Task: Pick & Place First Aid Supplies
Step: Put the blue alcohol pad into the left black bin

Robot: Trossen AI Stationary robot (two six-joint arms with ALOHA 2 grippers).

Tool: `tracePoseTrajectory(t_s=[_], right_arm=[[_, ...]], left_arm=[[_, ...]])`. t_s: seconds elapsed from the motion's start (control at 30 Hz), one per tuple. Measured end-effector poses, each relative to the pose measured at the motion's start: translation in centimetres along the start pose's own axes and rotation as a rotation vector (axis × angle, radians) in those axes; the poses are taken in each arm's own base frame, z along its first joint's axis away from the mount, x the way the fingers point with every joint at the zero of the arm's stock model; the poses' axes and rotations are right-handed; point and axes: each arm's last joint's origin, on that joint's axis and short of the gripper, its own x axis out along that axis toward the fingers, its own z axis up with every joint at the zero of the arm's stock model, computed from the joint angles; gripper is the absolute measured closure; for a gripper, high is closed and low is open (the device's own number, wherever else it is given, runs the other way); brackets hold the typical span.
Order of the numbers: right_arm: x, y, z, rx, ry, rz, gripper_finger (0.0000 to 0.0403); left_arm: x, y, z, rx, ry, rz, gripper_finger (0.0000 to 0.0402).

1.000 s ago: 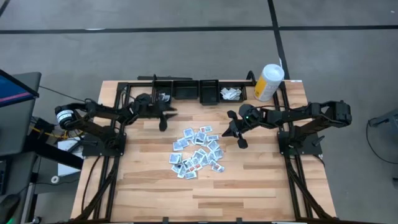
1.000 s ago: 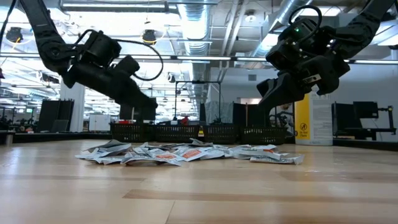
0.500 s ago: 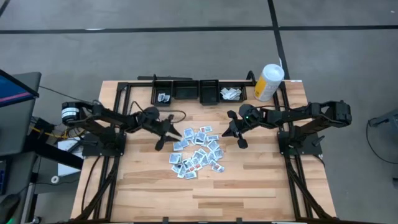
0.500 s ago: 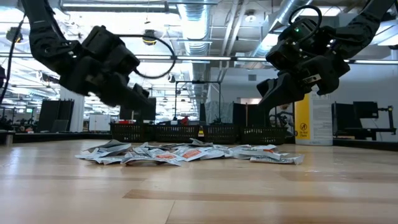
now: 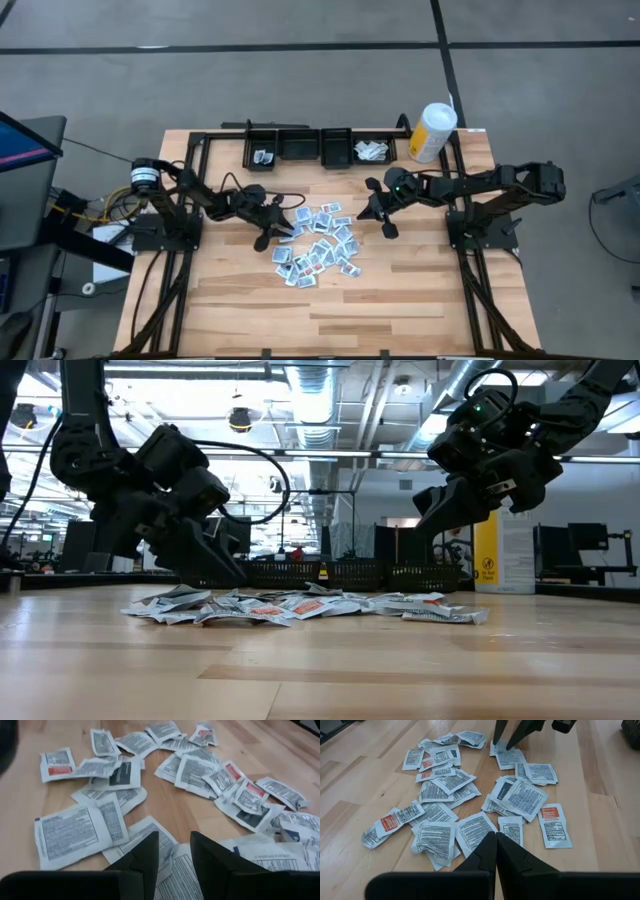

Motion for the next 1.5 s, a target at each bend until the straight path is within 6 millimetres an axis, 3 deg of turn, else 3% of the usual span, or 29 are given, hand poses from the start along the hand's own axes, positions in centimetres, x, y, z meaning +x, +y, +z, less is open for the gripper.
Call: tracePoseTrajectory(t_s=[0.7, 1.33, 1.5], right_arm=[[0.0, 0.0, 0.0, 0.0, 0.0, 0.0, 0.0403], [0.0, 0.0, 0.0, -0.001, 0.0, 0.0, 0.0403], [0.0, 0.0, -0.01, -0.001, 0.0, 0.0, 0.0403]], left_arm=[[0.31, -0.71, 0.0, 0.004, 0.006, -0.032, 0.0289], [0.31, -0.5, -0.08, 0.01, 0.024, 0.04, 0.0289], [0.65, -0.58, -0.81, -0.002, 0.055, 0.025, 0.0292]])
